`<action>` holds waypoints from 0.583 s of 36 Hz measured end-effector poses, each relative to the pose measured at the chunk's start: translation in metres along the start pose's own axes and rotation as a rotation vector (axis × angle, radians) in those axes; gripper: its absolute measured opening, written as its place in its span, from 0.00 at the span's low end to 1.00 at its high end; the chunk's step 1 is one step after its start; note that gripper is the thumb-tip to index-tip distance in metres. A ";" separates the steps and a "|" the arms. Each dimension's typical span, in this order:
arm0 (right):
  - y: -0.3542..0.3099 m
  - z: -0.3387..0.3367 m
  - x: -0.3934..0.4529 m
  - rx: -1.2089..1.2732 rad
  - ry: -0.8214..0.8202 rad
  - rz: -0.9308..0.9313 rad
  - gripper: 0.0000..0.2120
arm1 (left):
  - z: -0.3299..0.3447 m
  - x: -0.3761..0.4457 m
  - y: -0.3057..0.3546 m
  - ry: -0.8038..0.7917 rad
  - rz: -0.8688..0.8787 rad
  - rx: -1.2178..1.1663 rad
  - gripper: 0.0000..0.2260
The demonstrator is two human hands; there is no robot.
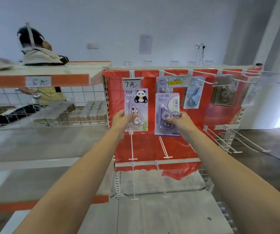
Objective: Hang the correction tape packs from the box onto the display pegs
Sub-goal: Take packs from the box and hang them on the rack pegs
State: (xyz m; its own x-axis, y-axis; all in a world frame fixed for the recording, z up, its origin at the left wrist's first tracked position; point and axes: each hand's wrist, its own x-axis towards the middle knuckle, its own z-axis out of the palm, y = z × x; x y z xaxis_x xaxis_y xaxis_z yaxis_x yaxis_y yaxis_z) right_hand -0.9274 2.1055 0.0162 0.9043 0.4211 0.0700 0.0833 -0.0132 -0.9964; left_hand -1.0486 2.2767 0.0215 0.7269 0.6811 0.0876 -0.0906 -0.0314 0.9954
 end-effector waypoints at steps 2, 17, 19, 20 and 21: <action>-0.003 -0.004 0.006 0.019 0.021 -0.006 0.15 | -0.002 0.007 -0.001 0.004 0.022 -0.008 0.06; -0.007 -0.026 0.031 0.118 -0.083 -0.143 0.14 | 0.012 0.024 -0.001 0.073 0.022 0.013 0.09; -0.008 -0.028 0.033 0.130 -0.096 -0.144 0.13 | 0.016 0.024 -0.002 0.078 0.011 0.001 0.08; -0.009 -0.029 0.035 0.143 -0.096 -0.135 0.13 | 0.017 0.025 -0.002 0.082 0.004 -0.005 0.08; -0.011 -0.030 0.037 0.162 -0.091 -0.129 0.12 | 0.017 0.025 -0.004 0.089 -0.003 -0.009 0.09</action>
State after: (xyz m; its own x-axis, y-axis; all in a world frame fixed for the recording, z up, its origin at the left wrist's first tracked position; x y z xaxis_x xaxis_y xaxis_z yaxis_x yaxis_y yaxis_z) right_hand -0.8824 2.0940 0.0314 0.8483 0.4903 0.1999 0.1208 0.1884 -0.9746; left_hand -1.0179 2.2814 0.0208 0.6642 0.7433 0.0803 -0.0946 -0.0230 0.9953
